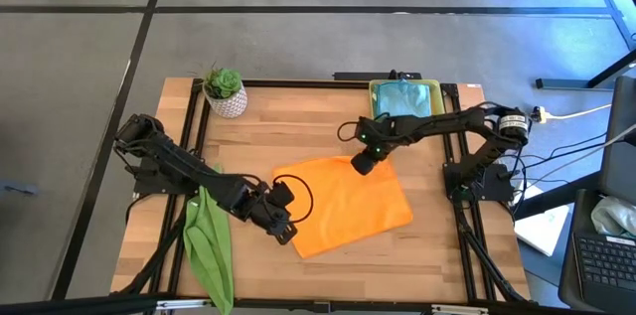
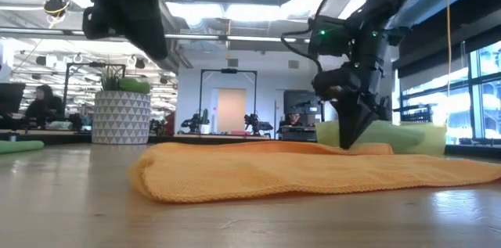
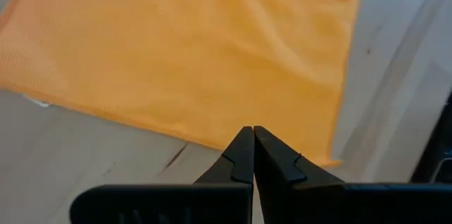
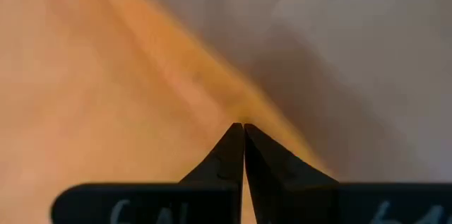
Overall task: Fold microfiber towels
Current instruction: Fold the orange microfiber towel
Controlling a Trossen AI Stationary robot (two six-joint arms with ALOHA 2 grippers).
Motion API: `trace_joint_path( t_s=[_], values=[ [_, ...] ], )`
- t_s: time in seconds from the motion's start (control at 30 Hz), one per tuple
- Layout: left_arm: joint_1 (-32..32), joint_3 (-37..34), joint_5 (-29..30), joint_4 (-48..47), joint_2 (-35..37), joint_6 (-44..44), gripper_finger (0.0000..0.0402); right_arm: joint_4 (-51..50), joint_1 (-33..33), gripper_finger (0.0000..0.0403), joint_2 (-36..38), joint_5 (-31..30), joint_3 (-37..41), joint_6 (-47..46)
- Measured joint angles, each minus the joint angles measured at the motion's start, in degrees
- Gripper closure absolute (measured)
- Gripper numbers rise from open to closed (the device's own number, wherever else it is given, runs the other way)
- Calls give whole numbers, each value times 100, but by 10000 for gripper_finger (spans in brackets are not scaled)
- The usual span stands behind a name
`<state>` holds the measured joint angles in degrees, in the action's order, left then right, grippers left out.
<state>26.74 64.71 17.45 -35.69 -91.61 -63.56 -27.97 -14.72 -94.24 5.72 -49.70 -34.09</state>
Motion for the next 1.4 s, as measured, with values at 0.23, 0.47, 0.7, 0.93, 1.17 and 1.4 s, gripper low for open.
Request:
trace_joint_path(
  t_s=[0.23,0.47,0.7,0.93,1.17,1.4],
  values=[
    [-9,0,-26,-180,4,-40,401,-913,13,386,0,-1820,-770,996],
    [-9,0,-57,-242,9,-89,401,-2696,-132,386,4,158,-1341,1921],
    [-13,0,-30,-244,11,-63,400,-3158,-274,386,11,668,-441,2683],
    [-13,0,-48,-246,13,-54,401,-2150,-269,386,33,445,-60,2581],
    [-8,0,-208,-246,13,-92,401,-1857,-269,386,33,442,-170,2478],
    [-9,0,-210,-246,13,-183,401,-1741,-269,386,33,-75,-302,2273]
  ],
)
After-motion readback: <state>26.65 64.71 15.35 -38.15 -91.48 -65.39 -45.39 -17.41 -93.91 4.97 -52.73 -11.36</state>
